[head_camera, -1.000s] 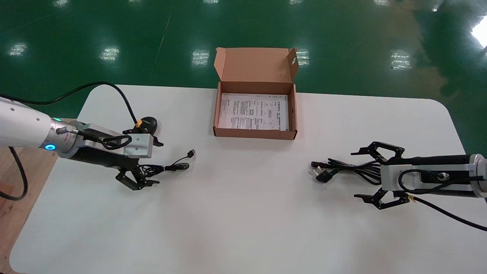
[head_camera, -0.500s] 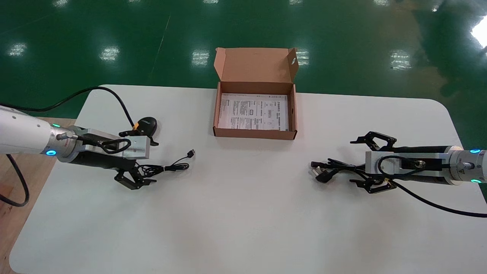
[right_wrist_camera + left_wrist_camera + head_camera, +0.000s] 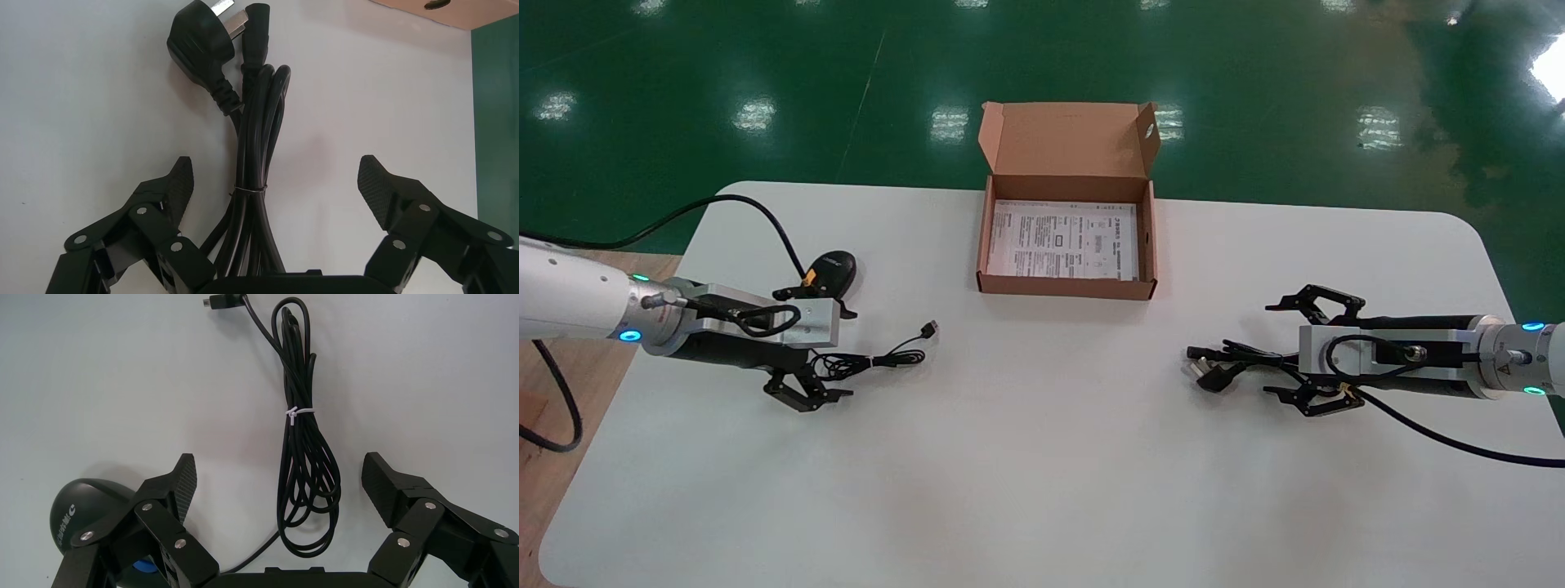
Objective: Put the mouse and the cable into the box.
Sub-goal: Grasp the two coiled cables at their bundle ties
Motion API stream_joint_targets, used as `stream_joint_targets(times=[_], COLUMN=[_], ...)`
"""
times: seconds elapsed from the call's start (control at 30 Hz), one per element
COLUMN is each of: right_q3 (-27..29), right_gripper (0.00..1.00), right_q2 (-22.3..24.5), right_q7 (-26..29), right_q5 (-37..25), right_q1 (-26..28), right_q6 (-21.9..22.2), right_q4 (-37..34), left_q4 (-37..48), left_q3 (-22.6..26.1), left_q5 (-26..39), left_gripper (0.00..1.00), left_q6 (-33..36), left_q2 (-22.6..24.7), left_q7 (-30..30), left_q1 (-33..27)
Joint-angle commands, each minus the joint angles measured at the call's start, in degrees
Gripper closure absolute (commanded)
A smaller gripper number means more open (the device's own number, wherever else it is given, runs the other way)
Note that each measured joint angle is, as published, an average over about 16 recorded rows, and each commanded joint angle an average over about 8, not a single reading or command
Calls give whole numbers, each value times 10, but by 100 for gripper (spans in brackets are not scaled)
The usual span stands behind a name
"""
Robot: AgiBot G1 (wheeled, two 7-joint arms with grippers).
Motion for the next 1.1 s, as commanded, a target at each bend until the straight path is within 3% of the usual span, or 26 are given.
stream_joint_targets(times=[0.03,1.1], right_q3=[0,0], right_gripper=[100,100], right_q2=[1,4], right_q7=[0,-2], right_q5=[0,1], right_q1=[0,-1], right_q6=[0,-3], right_q4=[1,7], left_q4=[-1,-5], left_q3=[0,0], left_q5=[0,-1], left_gripper=[100,100], left_q6=[1,5], left_q2=[0,-1], left_q7=[0,-1], left_q1=[0,-2])
